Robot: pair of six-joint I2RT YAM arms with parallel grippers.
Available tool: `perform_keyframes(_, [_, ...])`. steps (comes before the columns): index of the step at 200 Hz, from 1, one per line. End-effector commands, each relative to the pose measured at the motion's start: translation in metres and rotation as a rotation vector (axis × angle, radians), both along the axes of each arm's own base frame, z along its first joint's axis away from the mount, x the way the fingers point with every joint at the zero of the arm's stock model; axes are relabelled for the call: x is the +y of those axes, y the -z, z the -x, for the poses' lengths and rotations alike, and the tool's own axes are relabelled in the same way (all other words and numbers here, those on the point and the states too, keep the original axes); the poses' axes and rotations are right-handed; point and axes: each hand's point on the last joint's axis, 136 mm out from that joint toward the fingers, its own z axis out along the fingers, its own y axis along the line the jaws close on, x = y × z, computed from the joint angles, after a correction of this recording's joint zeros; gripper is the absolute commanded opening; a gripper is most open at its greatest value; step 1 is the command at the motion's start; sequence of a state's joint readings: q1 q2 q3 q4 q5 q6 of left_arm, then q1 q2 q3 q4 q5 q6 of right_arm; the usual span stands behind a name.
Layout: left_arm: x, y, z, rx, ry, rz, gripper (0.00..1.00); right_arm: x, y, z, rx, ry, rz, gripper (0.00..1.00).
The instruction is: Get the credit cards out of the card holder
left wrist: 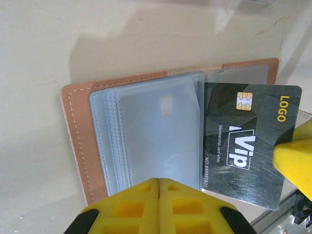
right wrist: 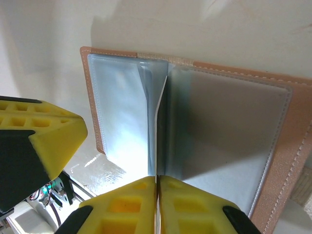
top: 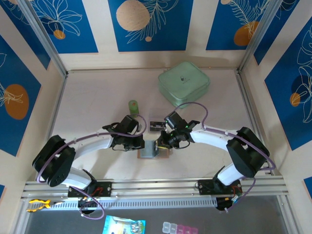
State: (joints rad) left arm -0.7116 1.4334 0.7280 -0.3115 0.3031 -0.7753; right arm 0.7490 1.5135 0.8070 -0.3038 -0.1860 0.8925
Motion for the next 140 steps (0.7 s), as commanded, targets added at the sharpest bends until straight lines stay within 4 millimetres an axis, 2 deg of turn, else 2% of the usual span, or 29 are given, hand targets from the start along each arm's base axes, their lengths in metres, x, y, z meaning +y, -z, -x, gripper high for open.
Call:
perform_keyframes(1, [0.005, -0.003, 0.003, -0.016, 0.016, -0.02, 0.06, 0.0, -0.004, 0.002, -0.003, 0.002, -0.005, 0.09])
perform_keyframes(40, [0.009, -0.005, 0.001, -0.036, 0.003, -0.031, 0.07, -0.009, -0.013, -0.001, -0.053, 0.013, 0.014, 0.04])
perform_keyframes(91, [0.02, -0.016, -0.003, -0.091, -0.034, -0.044, 0.07, -0.027, -0.044, -0.009, -0.176, -0.016, 0.007, 0.0])
perform_keyframes(116, [0.026, -0.022, -0.005, -0.116, -0.056, -0.041, 0.08, -0.036, -0.055, -0.019, -0.284, -0.13, 0.054, 0.0])
perform_keyframes(140, [0.032, -0.027, -0.004, -0.138, -0.065, -0.044, 0.09, -0.04, -0.062, -0.03, -0.436, -0.332, 0.114, 0.0])
